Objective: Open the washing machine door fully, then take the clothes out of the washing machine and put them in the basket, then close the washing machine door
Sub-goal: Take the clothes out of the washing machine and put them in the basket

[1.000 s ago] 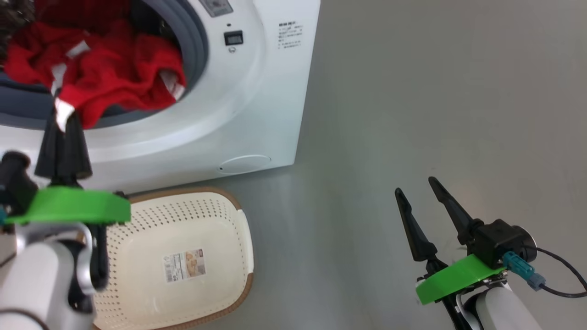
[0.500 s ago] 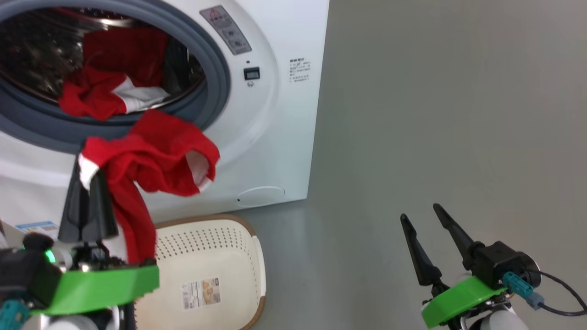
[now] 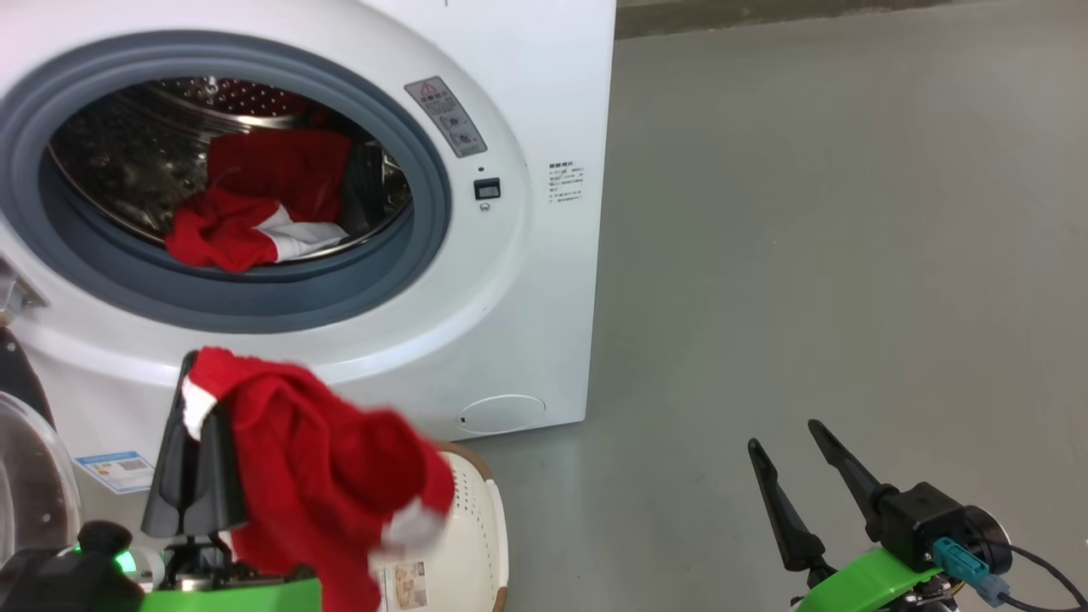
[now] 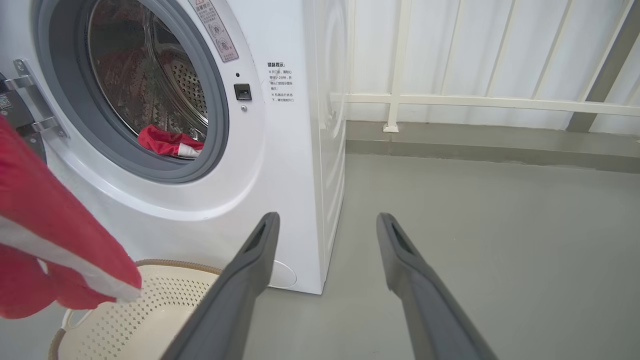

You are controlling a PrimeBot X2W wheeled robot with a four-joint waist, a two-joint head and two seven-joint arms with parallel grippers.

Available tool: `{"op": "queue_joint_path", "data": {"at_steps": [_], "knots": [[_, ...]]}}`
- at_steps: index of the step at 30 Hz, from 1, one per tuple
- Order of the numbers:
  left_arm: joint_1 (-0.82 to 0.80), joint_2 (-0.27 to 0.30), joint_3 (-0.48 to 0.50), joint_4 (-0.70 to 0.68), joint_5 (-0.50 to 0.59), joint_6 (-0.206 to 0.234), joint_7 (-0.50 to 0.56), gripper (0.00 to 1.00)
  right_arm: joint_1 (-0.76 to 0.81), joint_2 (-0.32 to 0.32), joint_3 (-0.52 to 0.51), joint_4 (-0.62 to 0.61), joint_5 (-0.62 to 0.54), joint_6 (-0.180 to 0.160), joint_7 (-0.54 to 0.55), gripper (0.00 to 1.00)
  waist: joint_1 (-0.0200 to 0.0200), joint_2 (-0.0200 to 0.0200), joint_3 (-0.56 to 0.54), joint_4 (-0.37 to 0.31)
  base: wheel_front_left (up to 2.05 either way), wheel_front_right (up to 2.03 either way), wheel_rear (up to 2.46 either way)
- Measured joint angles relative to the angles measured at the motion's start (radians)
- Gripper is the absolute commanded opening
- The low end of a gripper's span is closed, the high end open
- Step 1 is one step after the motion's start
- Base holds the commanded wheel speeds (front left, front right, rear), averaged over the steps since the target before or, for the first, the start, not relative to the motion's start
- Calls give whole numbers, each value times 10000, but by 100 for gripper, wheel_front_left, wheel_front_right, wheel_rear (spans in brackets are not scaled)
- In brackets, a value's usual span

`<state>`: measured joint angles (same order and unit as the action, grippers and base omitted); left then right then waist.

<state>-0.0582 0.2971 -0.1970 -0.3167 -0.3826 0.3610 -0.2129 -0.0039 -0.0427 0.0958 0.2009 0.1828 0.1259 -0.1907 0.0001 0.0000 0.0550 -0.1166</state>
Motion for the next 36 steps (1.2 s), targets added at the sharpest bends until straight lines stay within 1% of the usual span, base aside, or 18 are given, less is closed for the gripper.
{"op": "queue_joint_path", "data": {"at_steps": [9,16,22,25,31,36], "knots": [[284,-21,75,186,-104,-2,-169,0,130,0,-67,-240,0,0,167,100,0,0,-72,34,0,0,0],[694,-376,125,771,-180,-25,-313,0,223,0,-100,-355,-6,0,242,100,0,0,19,-28,0,0,0],[820,-757,159,1576,-384,-474,-368,0,194,2,-130,-554,-31,0,251,100,0,0,393,-106,0,0,0],[804,-966,196,2259,-430,-729,-368,0,138,4,-134,-648,-29,0,240,100,0,0,678,-158,0,0,0],[267,-1559,725,3306,-387,-1555,-368,0,-473,2,-42,-779,-13,0,174,100,0,0,1429,-305,0,0,0],[-547,-1919,1269,4169,8,-2245,-368,0,-913,2,-38,-918,-10,0,54,100,0,0,2202,-456,0,0,0]]}}
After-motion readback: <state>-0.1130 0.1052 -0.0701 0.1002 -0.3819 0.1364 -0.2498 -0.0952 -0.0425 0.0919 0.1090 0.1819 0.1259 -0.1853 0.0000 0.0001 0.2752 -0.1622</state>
